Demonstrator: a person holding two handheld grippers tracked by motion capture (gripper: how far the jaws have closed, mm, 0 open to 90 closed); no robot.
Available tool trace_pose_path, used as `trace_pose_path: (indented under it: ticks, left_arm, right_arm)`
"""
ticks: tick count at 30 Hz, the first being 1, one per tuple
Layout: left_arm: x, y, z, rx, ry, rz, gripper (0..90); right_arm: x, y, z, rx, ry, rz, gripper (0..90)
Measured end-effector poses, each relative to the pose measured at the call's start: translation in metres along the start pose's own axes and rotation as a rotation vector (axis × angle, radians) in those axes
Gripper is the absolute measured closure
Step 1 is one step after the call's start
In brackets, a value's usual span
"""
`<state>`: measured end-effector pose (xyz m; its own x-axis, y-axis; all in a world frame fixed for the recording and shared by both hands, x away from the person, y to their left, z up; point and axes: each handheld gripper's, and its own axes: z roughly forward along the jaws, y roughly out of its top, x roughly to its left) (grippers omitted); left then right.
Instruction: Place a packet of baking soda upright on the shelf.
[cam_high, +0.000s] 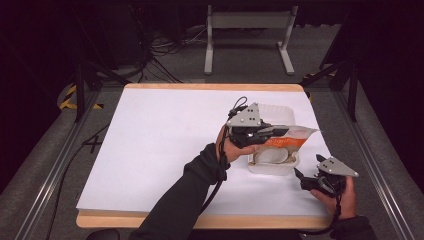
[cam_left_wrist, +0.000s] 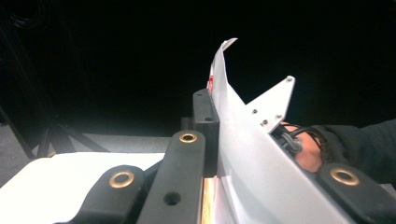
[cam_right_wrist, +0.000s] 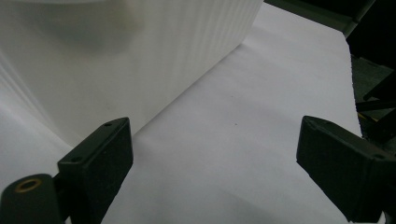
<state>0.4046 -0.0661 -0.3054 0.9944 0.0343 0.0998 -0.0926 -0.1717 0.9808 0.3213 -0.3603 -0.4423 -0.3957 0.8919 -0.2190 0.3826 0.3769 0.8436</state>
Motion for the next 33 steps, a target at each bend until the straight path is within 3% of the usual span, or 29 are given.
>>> trace_pose_path:
  ticks: [5, 8, 14, 16, 20, 27, 33]
  left_arm:
    - [0.000, -0.006, 0.006, 0.027, -0.002, -0.005, 89.8]
    - [0.002, -0.012, 0.011, 0.008, -0.017, -0.034, 89.8]
    - [0.000, -0.015, 0.020, 0.001, -0.040, -0.036, 89.8]
    - [0.001, -0.017, 0.020, -0.001, -0.029, -0.042, 89.8]
    - [0.008, -0.018, 0.015, -0.047, -0.023, -0.080, 89.8]
    - [0.011, -0.012, 0.018, -0.090, -0.029, -0.074, 89.8]
    - [0.016, -0.027, 0.022, -0.101, -0.034, -0.115, 89.8]
  right_arm:
    - [0.000, 0.000, 0.000, 0.002, -0.001, -0.002, 11.5]
    - [0.000, 0.000, 0.000, -0.001, 0.000, -0.003, 11.5]
    - [0.000, 0.000, 0.000, -0.001, 0.001, -0.005, 11.5]
    - [0.000, 0.000, 0.000, -0.002, 0.001, -0.001, 11.5]
    - [0.000, 0.000, 0.000, -0.001, 0.001, -0.002, 11.5]
    - [0.000, 0.000, 0.000, 0.001, 0.002, -0.003, 11.5]
    - [0.000, 0.000, 0.000, -0.004, 0.003, -0.001, 11.5]
